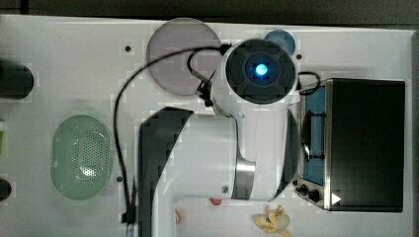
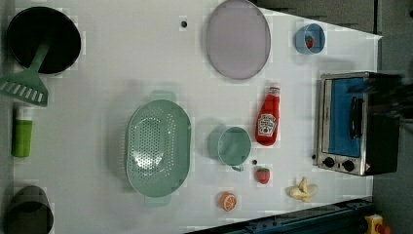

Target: Pick ketchup from strainer and place it on the table

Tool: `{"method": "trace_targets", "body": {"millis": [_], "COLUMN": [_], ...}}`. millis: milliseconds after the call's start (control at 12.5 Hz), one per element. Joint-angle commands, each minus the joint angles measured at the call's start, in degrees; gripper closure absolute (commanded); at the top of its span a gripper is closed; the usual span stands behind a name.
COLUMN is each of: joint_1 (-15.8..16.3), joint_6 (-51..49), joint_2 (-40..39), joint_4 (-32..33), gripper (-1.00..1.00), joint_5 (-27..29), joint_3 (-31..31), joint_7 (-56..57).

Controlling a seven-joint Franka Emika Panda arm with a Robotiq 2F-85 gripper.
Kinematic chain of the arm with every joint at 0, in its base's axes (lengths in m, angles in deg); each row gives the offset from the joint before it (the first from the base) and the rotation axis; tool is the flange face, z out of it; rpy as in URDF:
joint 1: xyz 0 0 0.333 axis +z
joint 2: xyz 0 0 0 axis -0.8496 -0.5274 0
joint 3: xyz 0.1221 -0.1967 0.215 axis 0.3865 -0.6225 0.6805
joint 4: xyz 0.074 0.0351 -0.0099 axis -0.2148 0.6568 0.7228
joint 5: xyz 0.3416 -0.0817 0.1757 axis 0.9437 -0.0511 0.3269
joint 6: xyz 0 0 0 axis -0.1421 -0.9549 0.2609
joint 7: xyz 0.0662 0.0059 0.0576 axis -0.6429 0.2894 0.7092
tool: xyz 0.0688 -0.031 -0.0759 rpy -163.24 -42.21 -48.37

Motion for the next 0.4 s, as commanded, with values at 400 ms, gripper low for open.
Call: {"method": "trace_targets", "body": {"millis": [400], "joint_1": [-0.7], "joint_6": [-9.0], "joint_2": [-0.5], "joint_4": [-9.8], "gripper": [-1.0], "joint_5": [0.1], "joint_3": [-0.6], "joint_7": [-7.3]}}
